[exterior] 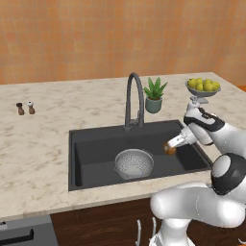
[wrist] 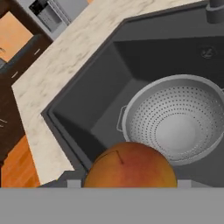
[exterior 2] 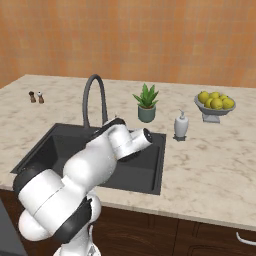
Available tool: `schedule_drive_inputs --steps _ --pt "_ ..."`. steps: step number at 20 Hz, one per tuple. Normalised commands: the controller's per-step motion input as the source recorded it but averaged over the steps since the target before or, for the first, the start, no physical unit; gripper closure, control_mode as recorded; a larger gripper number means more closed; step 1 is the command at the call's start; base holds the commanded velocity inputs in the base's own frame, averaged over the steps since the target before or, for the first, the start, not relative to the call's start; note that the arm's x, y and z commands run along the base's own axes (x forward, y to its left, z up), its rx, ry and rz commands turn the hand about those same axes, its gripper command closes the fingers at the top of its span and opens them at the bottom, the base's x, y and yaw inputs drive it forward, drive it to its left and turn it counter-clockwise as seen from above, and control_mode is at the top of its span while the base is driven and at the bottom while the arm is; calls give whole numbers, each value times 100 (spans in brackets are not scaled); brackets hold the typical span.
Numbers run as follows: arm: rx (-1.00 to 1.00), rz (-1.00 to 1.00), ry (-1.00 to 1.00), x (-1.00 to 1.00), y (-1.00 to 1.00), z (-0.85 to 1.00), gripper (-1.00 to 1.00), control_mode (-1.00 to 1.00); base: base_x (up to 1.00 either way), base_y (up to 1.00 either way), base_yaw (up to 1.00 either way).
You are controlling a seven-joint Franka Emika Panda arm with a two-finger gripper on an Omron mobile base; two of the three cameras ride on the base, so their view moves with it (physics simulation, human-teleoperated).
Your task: Put the colander in the sink, put the peach in the colander, and turn on the sink faucet and pour water over the colander.
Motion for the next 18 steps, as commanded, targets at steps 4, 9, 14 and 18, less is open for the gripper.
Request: schedule_drive_inputs --steps 4,9,14,18 --pt "-3 -2 0 66 13 -15 100 -100 0 0 0" --pt "-14 -14 -5 40 33 -42 100 -100 0 0 0" --pt "-14 -24 -1 33 25 -47 100 -100 0 0 0" --pt "-4 -22 0 29 21 -41 100 -100 0 0 0"
